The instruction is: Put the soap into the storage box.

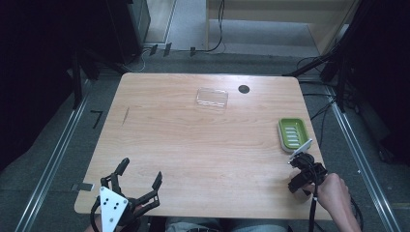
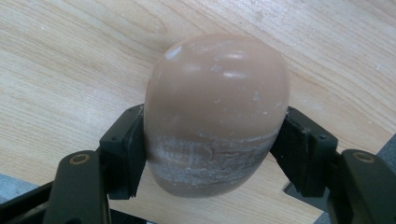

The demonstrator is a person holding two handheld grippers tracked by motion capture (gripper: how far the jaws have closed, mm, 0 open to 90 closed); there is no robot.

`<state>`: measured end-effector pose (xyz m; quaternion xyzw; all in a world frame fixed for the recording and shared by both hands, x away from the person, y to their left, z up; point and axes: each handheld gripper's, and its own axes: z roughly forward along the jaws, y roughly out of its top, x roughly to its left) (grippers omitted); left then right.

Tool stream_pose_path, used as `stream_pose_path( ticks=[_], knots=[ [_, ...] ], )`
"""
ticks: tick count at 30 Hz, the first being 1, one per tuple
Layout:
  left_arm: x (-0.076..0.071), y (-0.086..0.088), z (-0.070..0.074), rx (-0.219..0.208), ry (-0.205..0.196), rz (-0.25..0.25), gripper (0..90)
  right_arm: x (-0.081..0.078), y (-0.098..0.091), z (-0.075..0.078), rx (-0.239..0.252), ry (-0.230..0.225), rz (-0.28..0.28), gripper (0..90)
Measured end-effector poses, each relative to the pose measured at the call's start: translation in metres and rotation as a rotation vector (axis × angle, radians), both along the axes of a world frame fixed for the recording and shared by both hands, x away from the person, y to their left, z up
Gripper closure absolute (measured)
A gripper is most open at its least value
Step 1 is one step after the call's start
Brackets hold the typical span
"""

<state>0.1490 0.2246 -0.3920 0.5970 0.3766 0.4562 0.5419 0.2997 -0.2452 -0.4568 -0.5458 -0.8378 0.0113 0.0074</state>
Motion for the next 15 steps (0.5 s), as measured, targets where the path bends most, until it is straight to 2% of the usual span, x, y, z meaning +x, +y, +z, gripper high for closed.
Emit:
stream_pose_path(
  ticks=[9,15],
  knots=[
    [0.0,0.0,0.0,0.003,-0.001,-0.003,9.9,0.0,0.0,0.0,0.003,-0.012,0.005,32.9],
    [0.0,0.0,0.0,0.001,-0.001,-0.002,9.9,0.004,0.003,-0.011,-0.004,-0.007,0.0,33.1]
  ],
)
